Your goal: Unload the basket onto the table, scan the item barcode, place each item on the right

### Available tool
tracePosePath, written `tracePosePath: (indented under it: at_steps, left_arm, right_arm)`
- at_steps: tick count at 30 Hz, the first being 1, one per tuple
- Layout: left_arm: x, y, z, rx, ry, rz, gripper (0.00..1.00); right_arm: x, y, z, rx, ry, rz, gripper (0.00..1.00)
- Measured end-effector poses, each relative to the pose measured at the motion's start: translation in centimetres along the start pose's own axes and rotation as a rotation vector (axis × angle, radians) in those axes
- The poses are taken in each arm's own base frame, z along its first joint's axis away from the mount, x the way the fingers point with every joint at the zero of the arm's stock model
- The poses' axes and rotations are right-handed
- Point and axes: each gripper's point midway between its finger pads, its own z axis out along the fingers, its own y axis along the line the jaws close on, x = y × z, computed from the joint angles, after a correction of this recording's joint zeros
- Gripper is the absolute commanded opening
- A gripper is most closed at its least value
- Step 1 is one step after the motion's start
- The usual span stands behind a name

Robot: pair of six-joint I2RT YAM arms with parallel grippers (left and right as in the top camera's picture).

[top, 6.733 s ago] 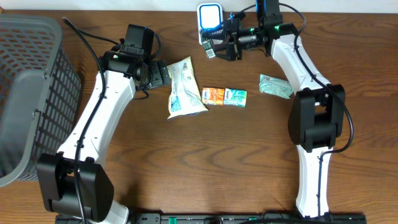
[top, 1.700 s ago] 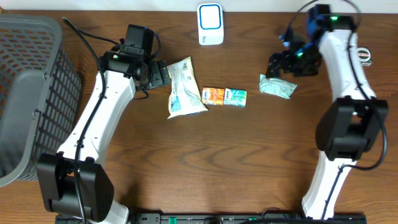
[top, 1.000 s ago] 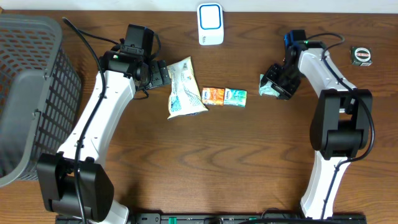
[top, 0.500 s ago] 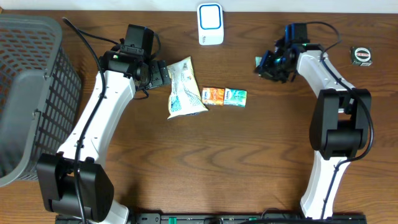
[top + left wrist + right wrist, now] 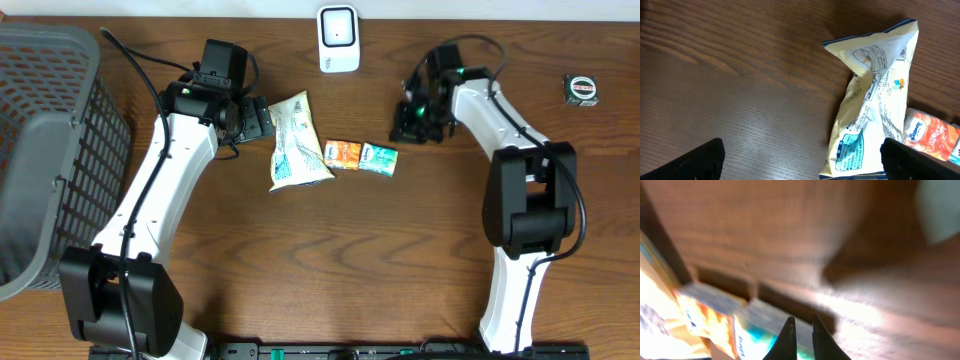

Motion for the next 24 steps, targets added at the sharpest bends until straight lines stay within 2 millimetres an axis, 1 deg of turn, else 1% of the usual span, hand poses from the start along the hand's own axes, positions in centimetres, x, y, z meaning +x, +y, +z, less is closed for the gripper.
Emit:
tracePosePath:
  at_steps: [1,3,5,7,9,11,12,13,15,17,19,21,22,24]
  left_arm:
    - [0.0,0.0,0.0,0.000,0.000,0.000,0.98]
    - [0.0,0.0,0.0,0.000,0.000,0.000,0.98]
    - [0.0,0.0,0.0,0.000,0.000,0.000,0.97]
    - [0.0,0.0,0.0,0.000,0.000,0.000,0.98]
    - [0.0,0.0,0.0,0.000,0.000,0.000,0.98]
    - [0.0,0.0,0.0,0.000,0.000,0.000,0.98]
    - [0.0,0.0,0.0,0.000,0.000,0.000,0.97]
    - [0.0,0.0,0.0,0.000,0.000,0.000,0.98]
    - [0.0,0.0,0.0,0.000,0.000,0.000,0.98]
    - [0.0,0.0,0.0,0.000,0.000,0.000,0.98]
    - [0.0,0.0,0.0,0.000,0.000,0.000,0.98]
    - [0.0,0.0,0.0,0.000,0.000,0.000,0.97]
    - [0.0,0.0,0.0,0.000,0.000,0.000,0.98]
    - [0.0,0.0,0.0,0.000,0.000,0.000,0.98]
  right_arm:
    - [-1.1,0.0,-0.7,0.011,-0.038,-0.003,0.03]
    - [-4.1,0.1,-2.5,0.038,-0.150,-0.015,0.03]
    - [-7.4,0.5,-5.0,0.056,-0.289,-0.034,0.03]
    - [-10.3,0.7,-7.4,0.072,-0.425,-0.053,0.04]
    - [-12.1,0.5,-8.9,0.102,-0.517,-0.058,0.04]
    - [-12.9,0.0,-9.5,0.139,-0.561,-0.051,0.06]
    - [-13.3,-0.4,-9.3,0.158,-0.576,-0.036,0.09]
    - [-13.5,-0.7,-9.2,0.171,-0.586,-0.027,0.09]
    - [-13.9,-1.5,-8.4,0.195,-0.590,-0.013,0.09]
    - [-13.8,-2.7,-6.6,0.221,-0.563,0.005,0.08]
    - [-13.0,-4.3,-4.1,0.251,-0.505,0.030,0.06]
    - [-11.5,-5.6,-2.2,0.281,-0.426,0.054,0.06]
    - [-10.5,-6.2,-1.5,0.296,-0.383,0.066,0.07]
    - [-9.5,-6.5,-1.1,0.310,-0.338,0.078,0.07]
